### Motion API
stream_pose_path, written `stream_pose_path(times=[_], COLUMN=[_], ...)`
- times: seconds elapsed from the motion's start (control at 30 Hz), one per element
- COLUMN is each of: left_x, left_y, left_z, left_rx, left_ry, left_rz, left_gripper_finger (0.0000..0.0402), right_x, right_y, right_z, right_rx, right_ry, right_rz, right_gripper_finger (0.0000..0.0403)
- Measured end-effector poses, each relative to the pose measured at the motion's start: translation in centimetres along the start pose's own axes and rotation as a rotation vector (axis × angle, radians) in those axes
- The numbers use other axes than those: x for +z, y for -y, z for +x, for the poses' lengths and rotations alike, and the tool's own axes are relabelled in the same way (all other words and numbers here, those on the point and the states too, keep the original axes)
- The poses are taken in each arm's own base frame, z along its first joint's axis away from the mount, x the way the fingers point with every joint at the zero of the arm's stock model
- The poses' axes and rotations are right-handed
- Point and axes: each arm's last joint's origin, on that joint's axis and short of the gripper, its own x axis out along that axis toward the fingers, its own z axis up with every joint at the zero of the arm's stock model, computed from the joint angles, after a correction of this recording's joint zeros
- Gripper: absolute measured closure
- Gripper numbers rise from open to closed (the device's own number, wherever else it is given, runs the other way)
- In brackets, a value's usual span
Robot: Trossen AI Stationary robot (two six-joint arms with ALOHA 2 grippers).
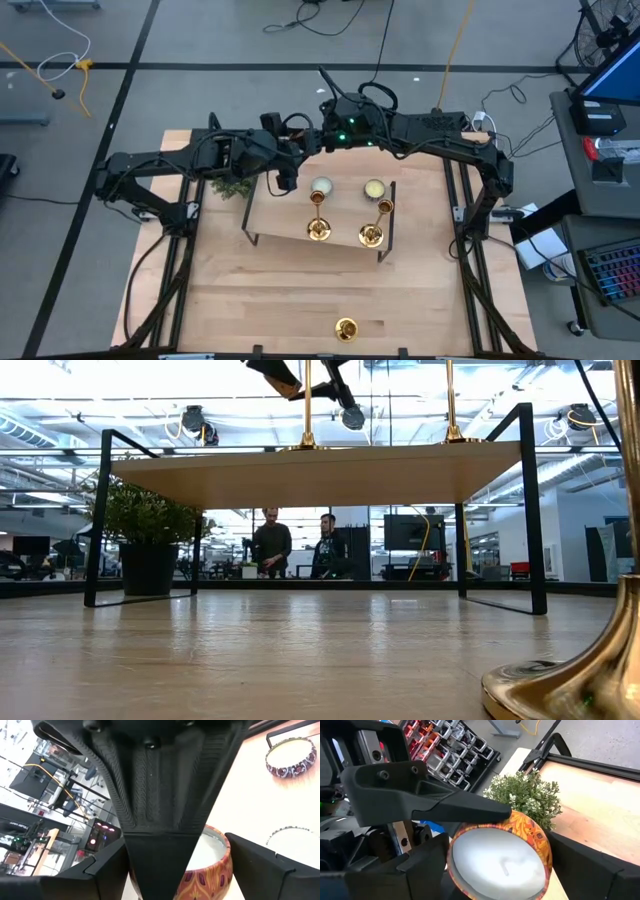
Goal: Pick & Place candle stick holders
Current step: Put the scented candle on the shelf
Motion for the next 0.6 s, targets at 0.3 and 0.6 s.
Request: stream_pose_path(times=[0.3,0.6], left_x=[-0.16,-0.31], left_y=[0.10,0.16], left_z=[0.00,-0.01], left_rx=[-0.011,-0.016], left_ry=[-0.014,-0.028], left_rz=[-0.016,-0.022], left_gripper_finger=[0.0107,0.0107], right_x=[-0.01,0.00], right_y=[0.07,0.08], right_z=[0.00,-0.01], right_rx=[-0.004,-0.003], right_ry=[-0.005,-0.006], right_rz=[0.002,0.003], right_gripper_finger=[0.0078,0.0078])
